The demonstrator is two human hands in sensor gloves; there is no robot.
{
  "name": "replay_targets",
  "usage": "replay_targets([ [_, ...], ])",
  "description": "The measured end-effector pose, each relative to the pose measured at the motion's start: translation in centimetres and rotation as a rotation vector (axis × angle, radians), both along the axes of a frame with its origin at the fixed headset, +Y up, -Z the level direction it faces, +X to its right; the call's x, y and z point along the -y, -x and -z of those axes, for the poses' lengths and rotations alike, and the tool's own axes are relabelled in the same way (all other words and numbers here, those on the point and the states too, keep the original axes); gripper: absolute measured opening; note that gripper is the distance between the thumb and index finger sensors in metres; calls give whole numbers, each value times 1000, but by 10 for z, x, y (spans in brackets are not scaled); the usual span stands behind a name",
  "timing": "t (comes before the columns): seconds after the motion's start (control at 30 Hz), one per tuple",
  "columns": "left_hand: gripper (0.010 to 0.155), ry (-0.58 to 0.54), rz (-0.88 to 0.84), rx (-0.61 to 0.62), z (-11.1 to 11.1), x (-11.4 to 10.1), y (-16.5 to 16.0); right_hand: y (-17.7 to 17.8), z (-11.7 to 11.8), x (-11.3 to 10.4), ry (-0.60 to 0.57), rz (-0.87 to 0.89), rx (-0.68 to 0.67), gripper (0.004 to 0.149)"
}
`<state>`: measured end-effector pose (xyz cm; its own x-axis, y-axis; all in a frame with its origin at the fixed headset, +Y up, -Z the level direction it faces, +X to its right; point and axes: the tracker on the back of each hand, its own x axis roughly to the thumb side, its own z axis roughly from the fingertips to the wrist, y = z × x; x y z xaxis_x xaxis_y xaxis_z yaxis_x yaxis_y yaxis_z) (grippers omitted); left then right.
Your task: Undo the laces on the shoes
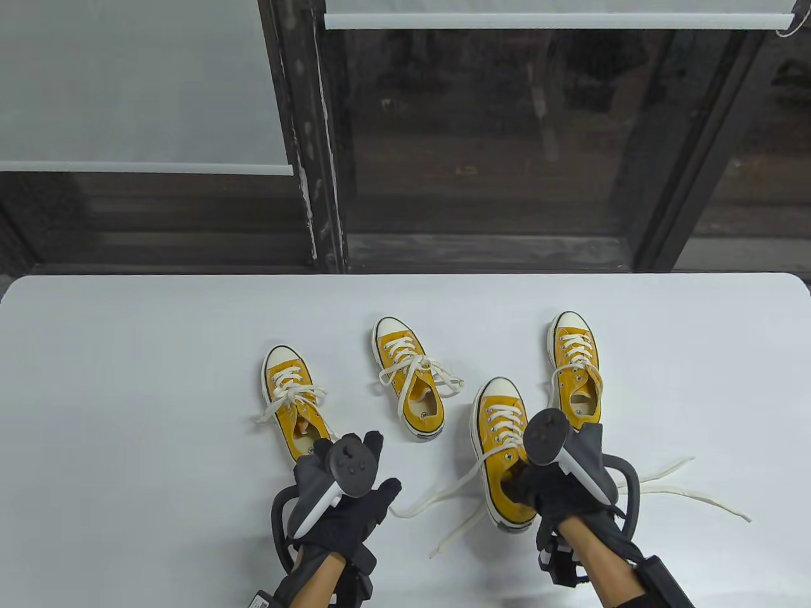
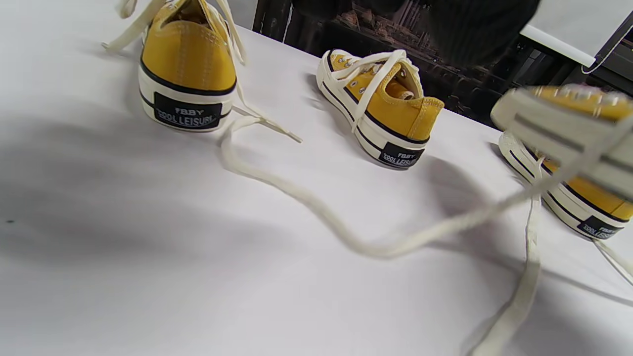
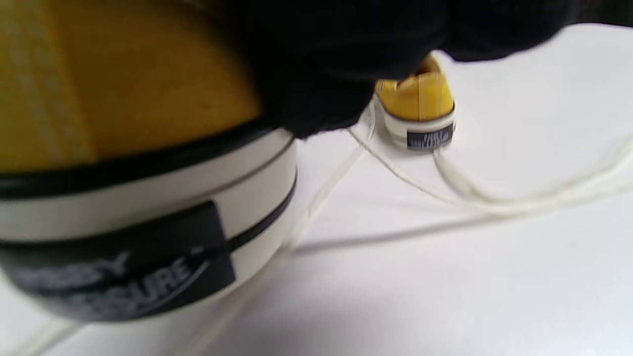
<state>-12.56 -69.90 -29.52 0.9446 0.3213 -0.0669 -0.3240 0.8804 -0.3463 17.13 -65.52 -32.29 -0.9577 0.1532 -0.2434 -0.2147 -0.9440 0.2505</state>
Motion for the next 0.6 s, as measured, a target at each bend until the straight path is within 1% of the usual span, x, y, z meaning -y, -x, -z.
replay_targets([
  [0.07,78,1,2,5,0,1,-1,-1,19,-8,-32,-19,33,44],
  [0.17,78,-1,4,9,0,0,-2,-2,46,-7,-49,-48,80,44],
  [0.27,78,-3,5,7,0,1,-1,0,76,4,-68,-119,111,44],
  [0.37,78,6,7,4,1,2,-1,3,100,20,-47,-142,136,44],
  [0.43,78,6,7,4,1,2,-1,5,115,31,-16,-159,147,44],
  [0.6,78,10,18,6,1,3,-2,8,141,51,5,-224,154,43],
])
